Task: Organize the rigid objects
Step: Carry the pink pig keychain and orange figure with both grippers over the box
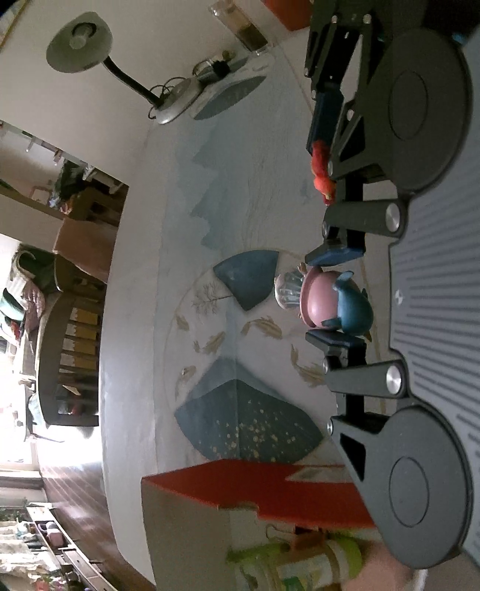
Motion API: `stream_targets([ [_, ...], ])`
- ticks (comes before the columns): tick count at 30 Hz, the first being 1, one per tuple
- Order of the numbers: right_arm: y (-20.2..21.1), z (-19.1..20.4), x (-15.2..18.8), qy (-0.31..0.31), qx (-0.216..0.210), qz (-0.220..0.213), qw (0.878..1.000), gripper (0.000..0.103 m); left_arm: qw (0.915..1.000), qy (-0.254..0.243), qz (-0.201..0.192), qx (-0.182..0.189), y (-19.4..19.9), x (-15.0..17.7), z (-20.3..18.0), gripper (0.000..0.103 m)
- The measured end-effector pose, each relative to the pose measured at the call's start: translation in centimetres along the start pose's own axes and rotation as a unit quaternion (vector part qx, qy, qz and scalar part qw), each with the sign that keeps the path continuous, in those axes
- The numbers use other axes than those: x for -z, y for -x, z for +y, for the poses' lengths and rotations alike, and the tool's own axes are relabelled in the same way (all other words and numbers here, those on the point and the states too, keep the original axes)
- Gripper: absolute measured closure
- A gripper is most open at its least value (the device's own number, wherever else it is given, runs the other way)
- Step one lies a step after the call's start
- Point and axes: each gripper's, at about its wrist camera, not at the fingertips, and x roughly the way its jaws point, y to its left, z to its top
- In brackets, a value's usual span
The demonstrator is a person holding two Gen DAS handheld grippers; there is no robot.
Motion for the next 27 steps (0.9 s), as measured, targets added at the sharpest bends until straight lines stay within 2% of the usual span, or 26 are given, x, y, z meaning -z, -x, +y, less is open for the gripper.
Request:
stream_targets([
  [13, 4.3, 3.3, -2.0, 0.02, -0.002, -0.046, 0.999, 0.073, 0.9991, 0.016, -0.036, 0.015, 6.0, 0.0, 1.7, 0.067],
  [27, 5.4, 9.6, -4.7, 0.051, -0.014, -0.088, 0.995, 0.073, 0.9966, 0.014, -0.081, 0.001, 12.0, -1.2, 5.8, 0.067],
])
